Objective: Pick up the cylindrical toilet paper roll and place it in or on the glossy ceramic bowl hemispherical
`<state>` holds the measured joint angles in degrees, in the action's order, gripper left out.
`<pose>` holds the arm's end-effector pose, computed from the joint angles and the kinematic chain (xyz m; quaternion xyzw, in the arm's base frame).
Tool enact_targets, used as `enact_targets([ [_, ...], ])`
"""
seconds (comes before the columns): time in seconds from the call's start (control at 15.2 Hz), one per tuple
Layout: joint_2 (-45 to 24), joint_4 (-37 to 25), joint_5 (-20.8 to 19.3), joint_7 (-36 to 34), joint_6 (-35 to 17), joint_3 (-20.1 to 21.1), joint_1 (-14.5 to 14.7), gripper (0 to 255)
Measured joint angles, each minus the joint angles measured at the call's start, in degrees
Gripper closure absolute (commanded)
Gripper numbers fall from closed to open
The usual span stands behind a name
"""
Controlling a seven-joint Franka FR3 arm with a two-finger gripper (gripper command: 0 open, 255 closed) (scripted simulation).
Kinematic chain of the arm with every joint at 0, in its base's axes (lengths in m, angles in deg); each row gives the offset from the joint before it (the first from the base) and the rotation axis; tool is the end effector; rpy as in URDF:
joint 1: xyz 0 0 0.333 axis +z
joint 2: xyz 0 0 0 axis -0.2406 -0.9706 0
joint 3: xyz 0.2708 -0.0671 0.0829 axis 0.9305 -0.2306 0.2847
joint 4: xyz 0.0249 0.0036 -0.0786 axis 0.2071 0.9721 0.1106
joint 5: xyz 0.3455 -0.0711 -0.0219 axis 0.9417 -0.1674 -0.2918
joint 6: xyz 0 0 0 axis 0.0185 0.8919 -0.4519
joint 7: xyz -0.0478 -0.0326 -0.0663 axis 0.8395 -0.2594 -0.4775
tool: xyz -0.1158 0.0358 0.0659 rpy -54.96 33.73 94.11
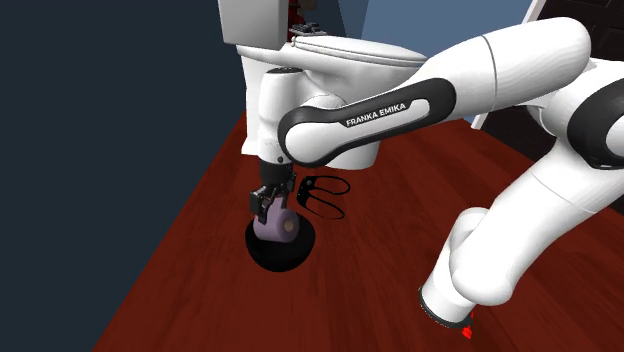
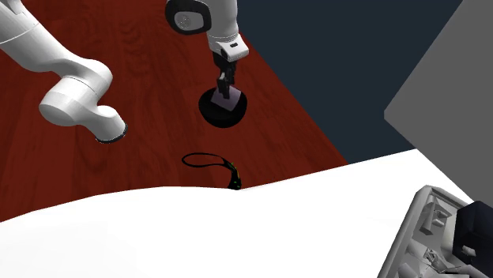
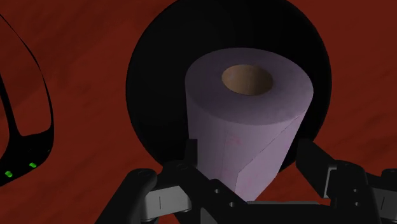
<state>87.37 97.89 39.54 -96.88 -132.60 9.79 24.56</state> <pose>0.3932 0.2098 0.4086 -0.9967 -0.0806 -0.0087 0.0055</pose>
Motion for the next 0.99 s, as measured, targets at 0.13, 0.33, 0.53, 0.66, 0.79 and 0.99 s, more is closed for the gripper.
enact_targets([
  [0.13,-0.08,0.14,-0.02,0.02,-0.22,0.0,-0.01,255],
  [0.33,-0.13,0.16,-0.03,0.02,-0.3,0.0,-0.02,255],
  [0.53,-0.13,0.14,-0.03,0.01,-0.31,0.0,-0.02,0],
  [0.66,-0.13,0.14,-0.03,0.01,-0.31,0.0,-0.02,0],
  [0.79,-0.13,0.14,-0.03,0.01,-0.31,0.0,-0.02,0],
  [0.99,1.09,-2.7,0.09,0.18,3.63,-0.3,-0.06,0],
])
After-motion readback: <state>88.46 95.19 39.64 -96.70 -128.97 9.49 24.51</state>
